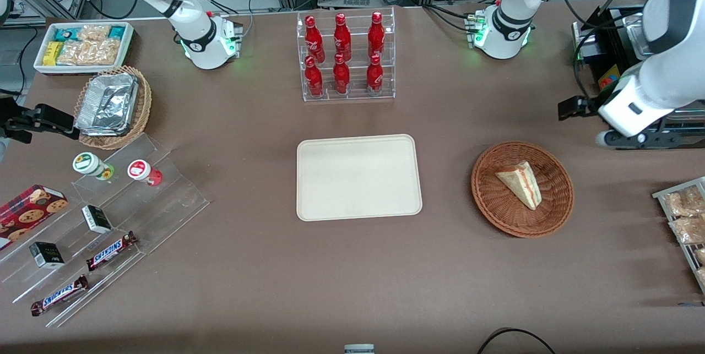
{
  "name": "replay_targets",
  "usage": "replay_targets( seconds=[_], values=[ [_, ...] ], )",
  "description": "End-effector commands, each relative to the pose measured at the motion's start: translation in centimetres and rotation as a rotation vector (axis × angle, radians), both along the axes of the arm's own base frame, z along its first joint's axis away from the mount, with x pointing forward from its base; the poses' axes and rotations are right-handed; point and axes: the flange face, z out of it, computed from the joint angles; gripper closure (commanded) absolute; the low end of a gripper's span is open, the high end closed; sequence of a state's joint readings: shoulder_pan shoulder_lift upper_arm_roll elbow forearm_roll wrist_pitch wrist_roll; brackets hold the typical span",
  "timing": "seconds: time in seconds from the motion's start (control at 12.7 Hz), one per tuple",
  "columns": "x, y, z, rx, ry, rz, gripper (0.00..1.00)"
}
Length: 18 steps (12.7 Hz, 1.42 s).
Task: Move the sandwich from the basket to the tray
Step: 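Move the left gripper over the sandwich in the wicker basket, then lower the open left gripper around the sandwich and close it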
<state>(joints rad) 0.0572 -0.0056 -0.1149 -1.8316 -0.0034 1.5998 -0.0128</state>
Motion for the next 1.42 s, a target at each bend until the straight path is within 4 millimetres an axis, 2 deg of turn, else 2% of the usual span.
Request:
replay_targets(
  seconds=[0.0, 0.24, 0.39, 0.63, 0.87, 1.1, 1.34],
  values=[
    [-0.5, -0.1, -3.7, 0.009, -0.025, 0.043, 0.0],
    [-0.5, -0.8, -7.9, 0.017, -0.049, 0.093, 0.0],
    [-0.2, -2.0, -9.6, 0.023, -0.051, 0.12, 0.0],
    [0.1, -2.5, -12.4, 0.041, -0.077, 0.246, 0.0],
    [0.8, -3.5, -13.7, 0.069, -0.103, 0.457, 0.0],
    [1.2, -3.5, -15.3, 0.064, -0.128, 0.513, 0.0],
    [1.8, -3.6, -17.6, 0.067, -0.161, 0.665, 0.0]
  ],
)
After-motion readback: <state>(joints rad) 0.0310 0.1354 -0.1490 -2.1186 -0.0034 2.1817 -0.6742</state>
